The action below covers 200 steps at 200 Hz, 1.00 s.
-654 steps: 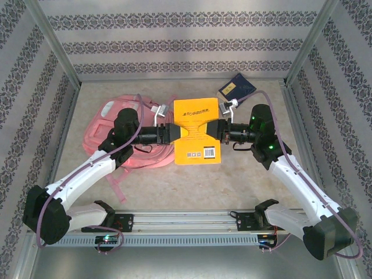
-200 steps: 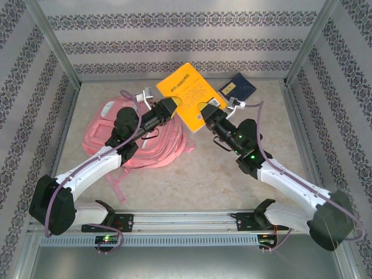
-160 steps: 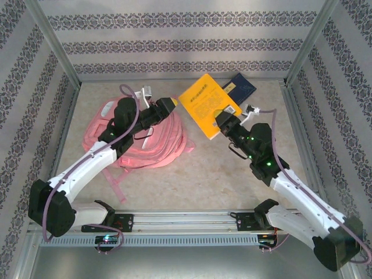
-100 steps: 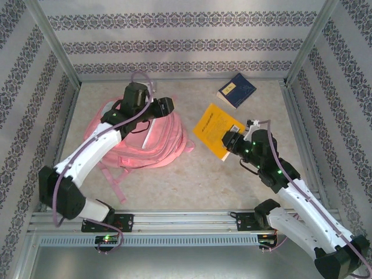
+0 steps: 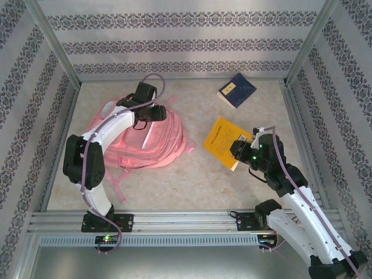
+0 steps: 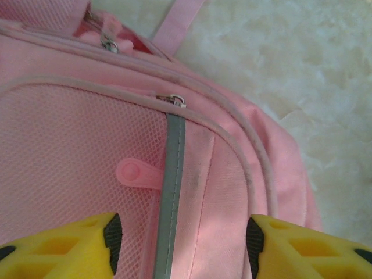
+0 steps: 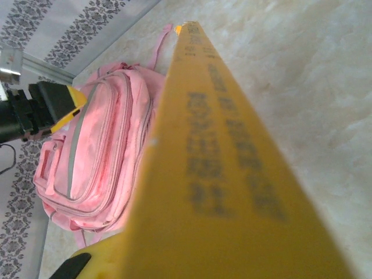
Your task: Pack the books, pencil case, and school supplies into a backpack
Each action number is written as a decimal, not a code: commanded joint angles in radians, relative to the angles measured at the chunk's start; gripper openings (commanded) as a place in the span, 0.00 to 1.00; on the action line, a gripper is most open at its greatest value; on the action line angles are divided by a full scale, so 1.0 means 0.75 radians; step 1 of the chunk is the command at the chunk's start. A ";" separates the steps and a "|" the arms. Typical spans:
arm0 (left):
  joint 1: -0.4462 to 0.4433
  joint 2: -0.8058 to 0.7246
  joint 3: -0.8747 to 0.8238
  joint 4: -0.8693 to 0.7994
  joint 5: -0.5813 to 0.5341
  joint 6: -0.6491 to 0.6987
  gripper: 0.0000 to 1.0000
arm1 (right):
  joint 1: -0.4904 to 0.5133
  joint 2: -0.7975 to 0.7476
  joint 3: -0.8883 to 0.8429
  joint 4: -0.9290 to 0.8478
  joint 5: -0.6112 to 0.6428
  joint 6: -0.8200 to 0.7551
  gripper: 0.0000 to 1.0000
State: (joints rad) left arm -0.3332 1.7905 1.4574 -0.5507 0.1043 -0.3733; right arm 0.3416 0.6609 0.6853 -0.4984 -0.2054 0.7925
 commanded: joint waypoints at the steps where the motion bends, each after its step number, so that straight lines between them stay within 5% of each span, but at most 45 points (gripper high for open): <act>1: 0.005 0.044 0.032 -0.018 0.083 0.012 0.54 | -0.056 -0.032 0.014 0.073 -0.095 -0.029 0.00; 24: 0.004 0.115 0.065 -0.017 0.213 -0.012 0.40 | -0.123 -0.032 -0.001 0.079 -0.157 -0.024 0.00; 61: -0.042 0.203 0.152 -0.037 0.330 0.014 0.00 | -0.171 -0.030 -0.029 0.082 -0.202 -0.026 0.00; 143: -0.300 0.267 0.233 0.006 0.525 0.070 0.00 | -0.166 0.035 -0.106 0.091 -0.248 -0.012 0.00; 200: -0.265 0.116 0.320 0.000 0.524 -0.025 0.00 | -0.160 0.045 -0.007 -0.056 -0.192 -0.114 0.00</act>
State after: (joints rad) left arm -0.5549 1.9736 1.6173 -0.5514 0.4423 -0.3519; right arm 0.2184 0.7006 0.6086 -0.5224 -0.3622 0.7689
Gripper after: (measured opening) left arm 0.055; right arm 0.187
